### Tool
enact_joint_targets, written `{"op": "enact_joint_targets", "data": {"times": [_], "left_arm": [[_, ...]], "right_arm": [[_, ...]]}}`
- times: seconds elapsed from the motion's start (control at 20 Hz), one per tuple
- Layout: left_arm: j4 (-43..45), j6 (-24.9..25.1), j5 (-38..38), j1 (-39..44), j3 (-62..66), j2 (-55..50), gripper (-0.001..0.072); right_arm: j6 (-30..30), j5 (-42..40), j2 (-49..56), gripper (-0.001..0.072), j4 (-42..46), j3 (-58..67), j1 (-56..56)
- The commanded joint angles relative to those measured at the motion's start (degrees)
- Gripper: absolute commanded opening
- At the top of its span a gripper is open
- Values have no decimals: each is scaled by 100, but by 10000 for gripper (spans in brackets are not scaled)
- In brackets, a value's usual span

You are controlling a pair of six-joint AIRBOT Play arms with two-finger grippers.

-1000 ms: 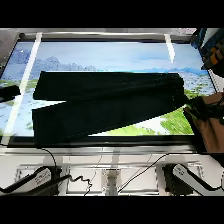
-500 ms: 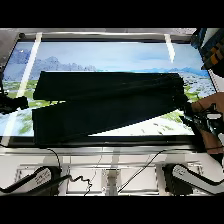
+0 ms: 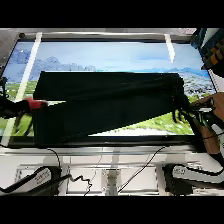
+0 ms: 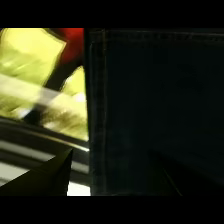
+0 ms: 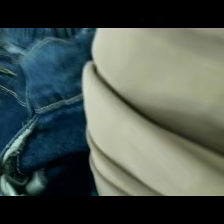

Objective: Fold the clothes and pants, and hang the long-sleeved shirts on hangers.

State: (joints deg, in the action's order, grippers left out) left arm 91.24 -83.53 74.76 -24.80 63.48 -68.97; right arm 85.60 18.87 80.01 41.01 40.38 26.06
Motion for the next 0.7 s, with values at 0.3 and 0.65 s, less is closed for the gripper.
{"op": "enact_joint_targets", "data": {"times": [0.3, 0.65], "left_arm": [[-1187, -144, 804, -2037, -1132, 566, 545], [-1360, -72, -212, -2186, -3209, 1703, 546]], "right_arm": [[-302, -203, 83, 36, 302, 282, -284], [-299, -348, 83, 37, 291, 284, -437]]}}
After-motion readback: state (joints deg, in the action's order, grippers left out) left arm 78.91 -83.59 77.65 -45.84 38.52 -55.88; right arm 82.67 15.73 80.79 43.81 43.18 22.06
